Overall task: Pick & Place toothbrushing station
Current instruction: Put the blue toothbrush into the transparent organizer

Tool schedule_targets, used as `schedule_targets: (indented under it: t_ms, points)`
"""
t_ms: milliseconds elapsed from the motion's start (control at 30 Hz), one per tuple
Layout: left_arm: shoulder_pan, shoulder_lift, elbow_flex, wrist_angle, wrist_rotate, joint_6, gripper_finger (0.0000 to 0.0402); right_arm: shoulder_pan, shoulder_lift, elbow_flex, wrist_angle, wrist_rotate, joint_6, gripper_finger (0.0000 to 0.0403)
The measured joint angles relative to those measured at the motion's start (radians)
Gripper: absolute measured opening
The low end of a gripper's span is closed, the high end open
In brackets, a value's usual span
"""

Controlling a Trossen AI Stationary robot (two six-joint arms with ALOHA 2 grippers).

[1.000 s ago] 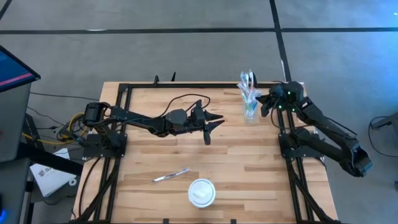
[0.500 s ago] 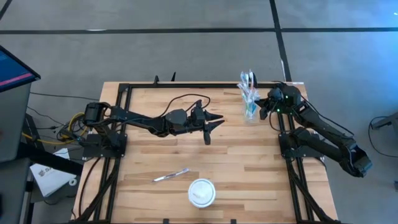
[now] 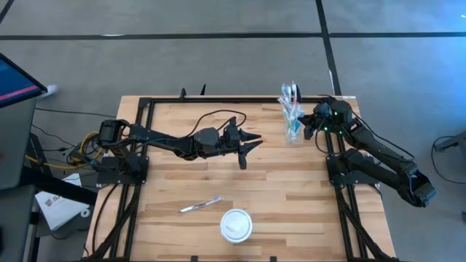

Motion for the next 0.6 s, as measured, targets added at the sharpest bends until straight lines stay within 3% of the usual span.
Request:
schedule_targets:
  t_ms: [233,600]
  points:
    - [0.000,0.000,0.000,-0.003,0.000,0.000,0.0086,0.000,0.000,0.000,0.011,-0.001,0.004,0.0059]
    - [0.000,0.000,0.000,-0.011,0.000,0.000,0.0086,0.019,0.000,0.000,0.011,0.016,0.009,0.0162]
